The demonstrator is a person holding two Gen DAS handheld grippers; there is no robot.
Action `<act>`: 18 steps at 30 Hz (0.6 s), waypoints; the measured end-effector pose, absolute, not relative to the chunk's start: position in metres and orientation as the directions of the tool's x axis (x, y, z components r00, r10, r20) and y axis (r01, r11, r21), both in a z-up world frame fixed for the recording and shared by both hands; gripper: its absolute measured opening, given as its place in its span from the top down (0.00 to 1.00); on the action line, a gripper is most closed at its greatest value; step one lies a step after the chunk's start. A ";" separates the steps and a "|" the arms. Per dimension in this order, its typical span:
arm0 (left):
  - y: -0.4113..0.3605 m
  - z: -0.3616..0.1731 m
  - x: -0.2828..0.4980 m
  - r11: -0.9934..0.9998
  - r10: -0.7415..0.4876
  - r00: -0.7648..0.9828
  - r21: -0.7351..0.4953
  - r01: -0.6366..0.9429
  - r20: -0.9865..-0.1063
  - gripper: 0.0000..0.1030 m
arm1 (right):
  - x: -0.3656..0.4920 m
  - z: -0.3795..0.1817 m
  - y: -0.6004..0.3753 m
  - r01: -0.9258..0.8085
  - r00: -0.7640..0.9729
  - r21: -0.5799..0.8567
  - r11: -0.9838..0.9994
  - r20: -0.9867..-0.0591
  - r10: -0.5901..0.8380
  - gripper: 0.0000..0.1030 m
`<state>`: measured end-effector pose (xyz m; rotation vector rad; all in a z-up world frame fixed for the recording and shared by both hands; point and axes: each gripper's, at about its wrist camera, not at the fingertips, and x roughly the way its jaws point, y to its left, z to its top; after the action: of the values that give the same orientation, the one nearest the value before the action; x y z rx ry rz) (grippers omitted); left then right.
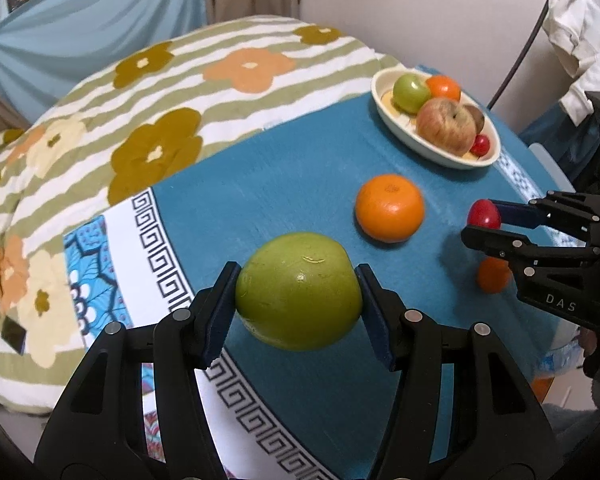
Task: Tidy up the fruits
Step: 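Grasp the green apple with the left tool while the right tool grasps the red tomato, then carry the green apple and red tomato to the plate and release both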
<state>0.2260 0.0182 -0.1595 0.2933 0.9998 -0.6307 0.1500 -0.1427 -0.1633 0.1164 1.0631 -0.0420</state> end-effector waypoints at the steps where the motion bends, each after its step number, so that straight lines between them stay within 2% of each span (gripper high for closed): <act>1: 0.019 -0.155 0.223 0.790 -0.359 0.389 -0.054 0.611 -0.848 0.40 | 0.149 -0.160 -0.143 0.092 0.489 0.078 0.993 -0.872 0.023 0.68; 12: -0.004 -0.110 0.204 0.815 -0.370 0.439 -0.059 0.577 -0.818 0.40 | 0.139 -0.124 -0.172 0.090 0.538 0.152 0.984 -0.839 0.081 0.68; 18: -0.035 -0.092 0.208 0.845 -0.383 0.477 -0.091 0.527 -0.791 0.40 | 0.138 -0.108 -0.207 0.044 0.556 0.147 0.988 -0.825 0.098 0.68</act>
<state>0.2077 -0.0350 -0.0917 0.1732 0.9181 -0.5595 0.1382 -0.2067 -0.1078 0.1576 0.9819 0.0322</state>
